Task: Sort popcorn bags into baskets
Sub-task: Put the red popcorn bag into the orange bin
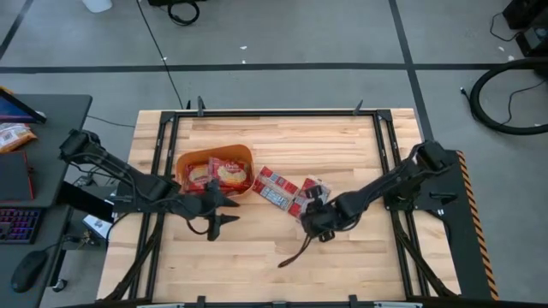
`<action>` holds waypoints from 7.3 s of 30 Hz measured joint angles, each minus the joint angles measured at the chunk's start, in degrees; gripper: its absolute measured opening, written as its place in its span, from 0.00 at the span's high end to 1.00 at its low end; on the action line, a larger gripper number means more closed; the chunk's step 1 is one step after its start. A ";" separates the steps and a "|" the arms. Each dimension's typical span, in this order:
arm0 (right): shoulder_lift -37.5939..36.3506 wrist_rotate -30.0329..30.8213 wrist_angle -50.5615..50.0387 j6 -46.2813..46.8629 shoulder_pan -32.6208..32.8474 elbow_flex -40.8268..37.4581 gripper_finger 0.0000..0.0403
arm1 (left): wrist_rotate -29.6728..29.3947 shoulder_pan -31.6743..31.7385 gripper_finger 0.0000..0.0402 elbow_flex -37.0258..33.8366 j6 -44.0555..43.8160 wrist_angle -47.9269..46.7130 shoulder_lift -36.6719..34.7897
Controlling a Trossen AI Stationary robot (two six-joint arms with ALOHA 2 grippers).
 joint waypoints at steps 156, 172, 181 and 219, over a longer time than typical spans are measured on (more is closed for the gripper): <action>-6.84 -61.97 19.88 34.25 -18.13 3.91 0.77 | 1.94 -1.11 0.94 13.51 25.98 22.00 31.35; -20.85 -36.29 3.43 29.24 -14.97 1.84 0.72 | -5.43 -1.87 0.91 13.49 2.61 -13.62 0.96; -19.17 -34.55 4.30 30.61 -12.16 -0.63 0.72 | -19.47 -0.51 0.93 13.39 -8.66 -30.27 -9.41; -8.82 -29.90 11.40 25.73 -13.10 -0.58 0.72 | -15.02 14.31 0.58 3.63 -21.25 -39.39 -15.19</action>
